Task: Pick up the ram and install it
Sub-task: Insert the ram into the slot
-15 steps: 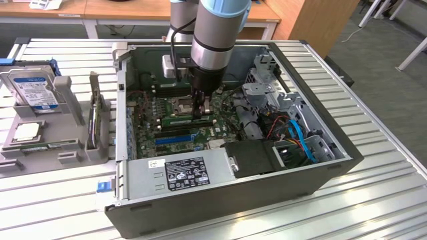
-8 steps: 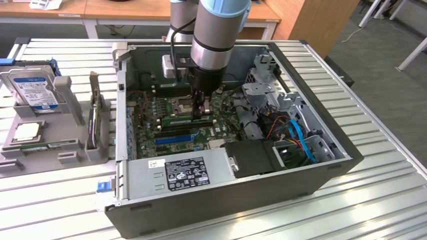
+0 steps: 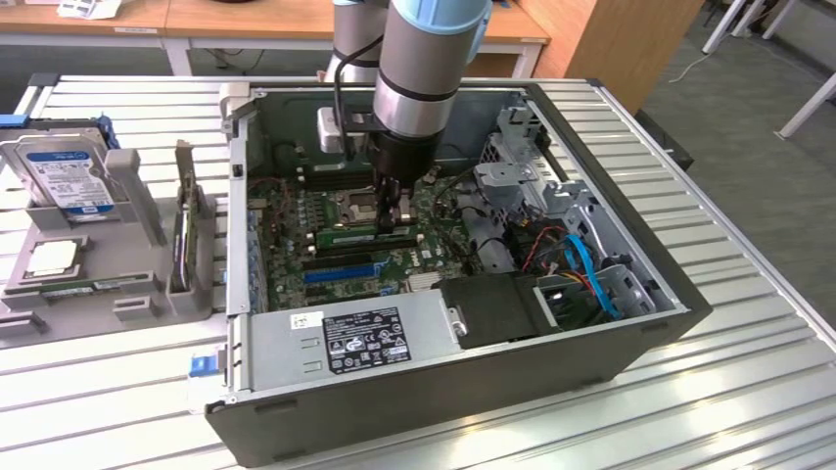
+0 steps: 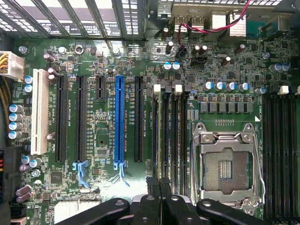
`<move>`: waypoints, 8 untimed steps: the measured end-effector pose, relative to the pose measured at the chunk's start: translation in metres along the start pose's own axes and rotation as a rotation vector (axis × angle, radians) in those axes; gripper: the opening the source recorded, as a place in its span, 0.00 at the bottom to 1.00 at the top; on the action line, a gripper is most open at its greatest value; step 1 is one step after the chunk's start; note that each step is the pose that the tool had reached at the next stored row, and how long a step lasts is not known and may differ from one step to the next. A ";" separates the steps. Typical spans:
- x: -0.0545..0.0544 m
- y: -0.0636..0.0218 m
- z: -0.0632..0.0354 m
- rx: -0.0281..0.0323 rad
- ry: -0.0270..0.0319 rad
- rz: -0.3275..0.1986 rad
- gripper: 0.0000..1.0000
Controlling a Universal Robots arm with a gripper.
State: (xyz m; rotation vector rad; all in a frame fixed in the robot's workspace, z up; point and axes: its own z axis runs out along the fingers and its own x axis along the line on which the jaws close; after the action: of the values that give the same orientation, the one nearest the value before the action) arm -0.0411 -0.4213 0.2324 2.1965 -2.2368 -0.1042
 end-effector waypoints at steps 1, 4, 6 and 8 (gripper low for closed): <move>0.000 0.0000 0.0000 0.0000 0.0001 -0.001 0.12; 0.000 0.0000 0.0000 -0.0001 0.0002 -0.001 0.12; 0.000 0.0000 0.0003 -0.0001 0.0002 -0.001 0.12; 0.000 0.0000 0.0008 -0.0001 0.0002 -0.001 0.12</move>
State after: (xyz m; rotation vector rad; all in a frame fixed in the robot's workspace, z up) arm -0.0411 -0.4213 0.2317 2.1977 -2.2353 -0.1041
